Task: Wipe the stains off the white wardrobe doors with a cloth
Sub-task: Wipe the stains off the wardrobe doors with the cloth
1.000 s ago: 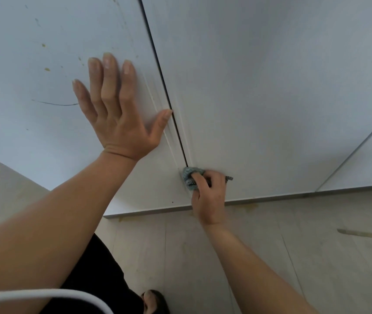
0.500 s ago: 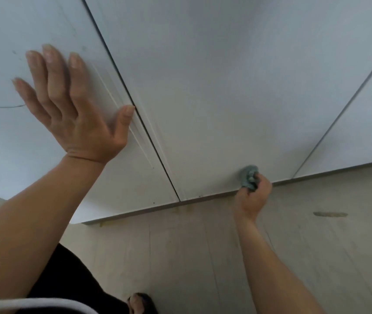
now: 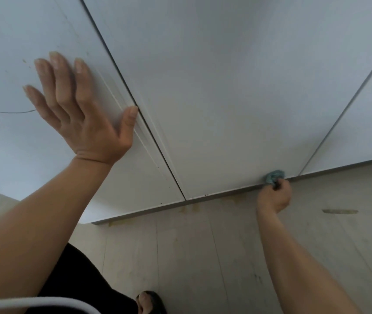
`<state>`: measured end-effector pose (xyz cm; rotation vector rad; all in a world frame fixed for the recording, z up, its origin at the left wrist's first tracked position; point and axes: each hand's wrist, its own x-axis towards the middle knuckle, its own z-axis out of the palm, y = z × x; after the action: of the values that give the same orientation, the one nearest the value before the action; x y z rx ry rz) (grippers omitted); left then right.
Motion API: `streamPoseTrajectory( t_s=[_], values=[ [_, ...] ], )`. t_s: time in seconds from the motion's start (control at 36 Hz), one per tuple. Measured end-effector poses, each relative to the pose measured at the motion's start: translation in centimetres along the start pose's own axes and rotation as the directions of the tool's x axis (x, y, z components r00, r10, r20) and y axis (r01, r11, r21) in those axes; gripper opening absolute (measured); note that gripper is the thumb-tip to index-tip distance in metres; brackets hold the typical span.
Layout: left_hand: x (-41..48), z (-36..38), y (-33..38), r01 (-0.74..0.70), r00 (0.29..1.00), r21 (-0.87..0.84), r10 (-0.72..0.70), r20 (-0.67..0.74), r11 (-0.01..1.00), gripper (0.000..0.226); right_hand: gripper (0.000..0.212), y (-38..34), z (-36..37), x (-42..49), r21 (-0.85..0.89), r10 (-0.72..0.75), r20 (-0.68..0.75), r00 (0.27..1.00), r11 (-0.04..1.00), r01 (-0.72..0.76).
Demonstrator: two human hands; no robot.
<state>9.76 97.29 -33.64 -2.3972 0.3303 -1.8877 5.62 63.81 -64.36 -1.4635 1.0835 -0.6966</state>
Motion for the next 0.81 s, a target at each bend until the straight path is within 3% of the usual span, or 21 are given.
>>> streamPoseTrajectory(
  t_s=[0.14,0.33,0.47,0.61,0.81],
  values=[
    [0.0,0.0,-0.1,0.002,1.0,-0.002,-0.002,0.0,1.0,0.087,0.027,0.9,0.0,-1.4,-0.002,-0.045,0.08,0.996,0.999,0.045],
    [0.1,0.0,0.0,-0.012,1.0,0.007,0.012,-0.003,1.0,0.088,0.026,-1.0,-0.6,1.1,0.091,0.079,-0.032,0.996,0.993,-0.076],
    [0.2,-0.1,0.2,-0.002,1.0,-0.005,0.002,-0.001,1.0,0.087,0.019,-2.1,1.0,-4.2,0.08,0.163,0.025,0.986,0.983,-0.164],
    [0.2,-0.2,0.2,0.001,1.0,-0.017,-0.001,-0.004,1.0,0.086,0.024,-0.4,2.0,-7.7,0.037,0.129,0.169,0.977,0.99,-0.137],
    [0.2,-0.1,0.2,0.002,1.0,-0.017,-0.002,0.004,1.0,0.087,0.024,-1.4,1.5,-5.3,0.06,0.119,0.044,0.992,0.991,-0.122]
  ],
)
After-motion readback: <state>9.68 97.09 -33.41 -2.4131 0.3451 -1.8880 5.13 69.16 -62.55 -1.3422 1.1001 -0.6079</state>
